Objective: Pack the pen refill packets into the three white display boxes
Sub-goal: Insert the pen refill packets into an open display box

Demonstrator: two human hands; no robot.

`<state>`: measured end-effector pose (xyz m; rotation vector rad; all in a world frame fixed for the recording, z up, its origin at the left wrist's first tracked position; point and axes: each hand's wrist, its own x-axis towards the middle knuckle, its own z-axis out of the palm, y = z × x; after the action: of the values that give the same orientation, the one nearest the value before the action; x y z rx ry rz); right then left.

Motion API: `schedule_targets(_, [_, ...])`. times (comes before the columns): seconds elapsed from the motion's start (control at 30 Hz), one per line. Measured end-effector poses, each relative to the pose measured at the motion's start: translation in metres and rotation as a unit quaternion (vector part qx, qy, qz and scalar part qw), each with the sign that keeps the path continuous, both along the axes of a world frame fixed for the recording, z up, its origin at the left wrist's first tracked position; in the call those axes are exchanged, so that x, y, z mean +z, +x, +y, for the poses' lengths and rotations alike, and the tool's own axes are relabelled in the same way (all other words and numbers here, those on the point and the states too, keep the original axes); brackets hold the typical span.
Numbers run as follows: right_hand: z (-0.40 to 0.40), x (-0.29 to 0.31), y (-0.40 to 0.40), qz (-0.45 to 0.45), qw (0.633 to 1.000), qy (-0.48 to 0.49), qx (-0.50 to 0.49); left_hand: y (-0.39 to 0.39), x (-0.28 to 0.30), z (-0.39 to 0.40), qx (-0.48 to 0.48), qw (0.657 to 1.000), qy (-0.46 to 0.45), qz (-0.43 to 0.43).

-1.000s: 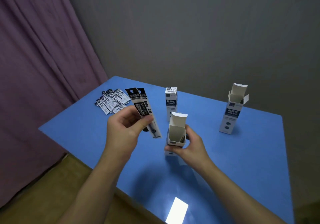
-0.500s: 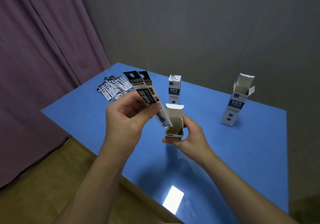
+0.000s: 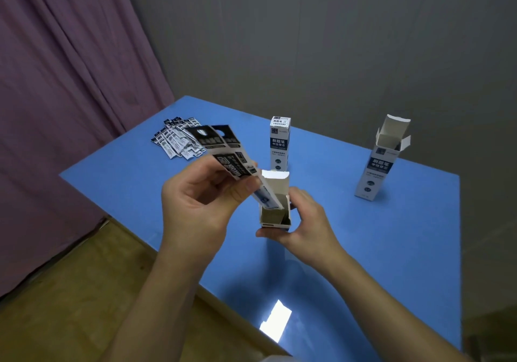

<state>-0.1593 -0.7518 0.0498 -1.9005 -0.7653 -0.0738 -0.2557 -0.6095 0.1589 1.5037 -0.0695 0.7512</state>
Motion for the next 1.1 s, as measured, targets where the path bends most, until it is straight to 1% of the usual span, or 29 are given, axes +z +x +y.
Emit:
schedule_targets(0.17, [0.003, 0.002, -0.003, -0.006, 1.0, 0.006, 0.001, 0.001, -0.005, -0.003, 0.022, 0.999, 0.032, 0.025])
schedule_targets(0.4, [0.004, 0.005, -0.003, -0.005, 1.0, 0.007, 0.0, 0.01, -0.012, 0.001, 0.007, 0.997, 0.049, 0.052])
schedule_targets(0.6, [0.003, 0.014, 0.0, 0.003, 1.0, 0.013, -0.004, 0.025, -0.02, 0.002, 0.001, 0.985, 0.134, 0.111])
schedule_targets(0.73, [0.003, 0.017, 0.005, 0.004, 1.0, 0.022, -0.011, 0.034, -0.017, -0.001, -0.023, 0.976, 0.179, 0.126])
schedule_targets(0.8, [0.003, 0.019, 0.007, 0.011, 1.0, 0.022, -0.011, 0.038, -0.019, 0.001, -0.032, 0.972, 0.185, 0.144])
schedule_targets(0.93, [0.003, 0.018, 0.008, 0.023, 0.999, 0.028, -0.016, 0.042, -0.024, 0.007, -0.062, 0.956, 0.178, 0.225])
schedule_targets(1.1, [0.004, 0.017, 0.006, 0.046, 0.999, 0.028, -0.005, 0.043, -0.025, 0.008, -0.068, 0.95, 0.182, 0.245])
